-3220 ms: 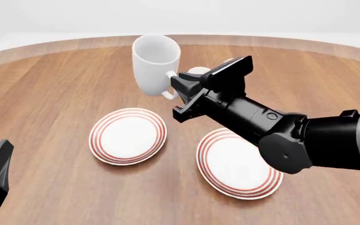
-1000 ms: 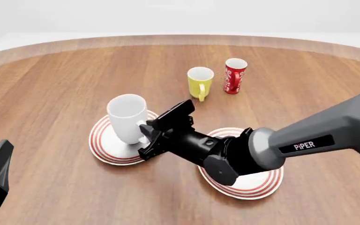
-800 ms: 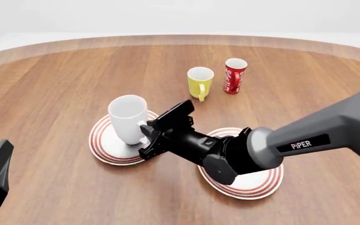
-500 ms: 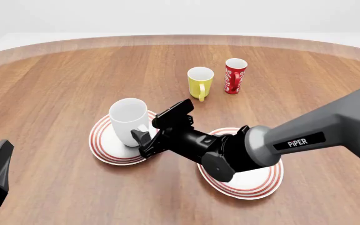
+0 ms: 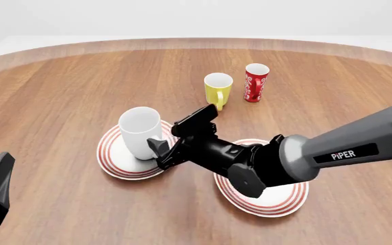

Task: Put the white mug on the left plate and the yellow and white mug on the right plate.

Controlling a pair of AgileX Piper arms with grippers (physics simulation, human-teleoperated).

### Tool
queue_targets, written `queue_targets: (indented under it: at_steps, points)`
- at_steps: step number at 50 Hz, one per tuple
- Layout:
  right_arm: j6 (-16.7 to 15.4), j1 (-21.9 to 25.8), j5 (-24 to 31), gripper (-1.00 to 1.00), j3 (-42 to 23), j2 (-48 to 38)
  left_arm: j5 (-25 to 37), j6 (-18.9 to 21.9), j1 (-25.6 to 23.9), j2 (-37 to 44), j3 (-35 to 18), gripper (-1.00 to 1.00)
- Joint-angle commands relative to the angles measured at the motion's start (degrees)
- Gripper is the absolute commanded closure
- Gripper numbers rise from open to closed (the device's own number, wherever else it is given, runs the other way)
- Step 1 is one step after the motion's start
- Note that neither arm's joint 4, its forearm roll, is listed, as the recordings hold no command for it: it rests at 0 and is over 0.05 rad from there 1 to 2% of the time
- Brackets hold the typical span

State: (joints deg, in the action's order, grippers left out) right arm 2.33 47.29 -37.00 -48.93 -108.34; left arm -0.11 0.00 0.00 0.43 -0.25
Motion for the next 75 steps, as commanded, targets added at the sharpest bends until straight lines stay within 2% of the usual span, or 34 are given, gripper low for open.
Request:
queue_targets:
  at_steps: [1,19,25,27,28,34,37,44,75]
  points:
    - [-0.29,-0.82,-0.02,-1.00,2.34,3.40,0.00,0.00,0.00,0.00,0.00,-1.00]
    - [-0.23,-3.87,-0.16,-1.00,5.34,9.98,0.00,0.00,0.00,0.00,0.00,-1.00]
    - [0.18,-6.42,-1.27,-1.00,6.44,11.71,0.00,0.00,0.00,0.00,0.00,-1.00]
    - [1.96,-7.14,-1.13,-1.00,6.45,11.98,0.00,0.00,0.00,0.00,0.00,-1.00]
    - [0.36,-7.34,-1.16,-1.00,6.59,12.41,0.00,0.00,0.00,0.00,0.00,-1.00]
    - [-0.21,-9.76,-1.58,-1.00,7.32,14.53,0.00,0.00,0.00,0.00,0.00,-1.00]
    - [-0.08,-10.32,-2.46,-1.00,7.93,15.23,0.00,0.00,0.00,0.00,0.00,-1.00]
    - [0.39,-14.96,-4.07,-1.00,8.49,16.42,0.00,0.00,0.00,0.00,0.00,-1.00]
    - [1.61,-24.28,-6.95,-1.00,4.34,11.82,0.00,0.00,0.00,0.00,0.00,-1.00]
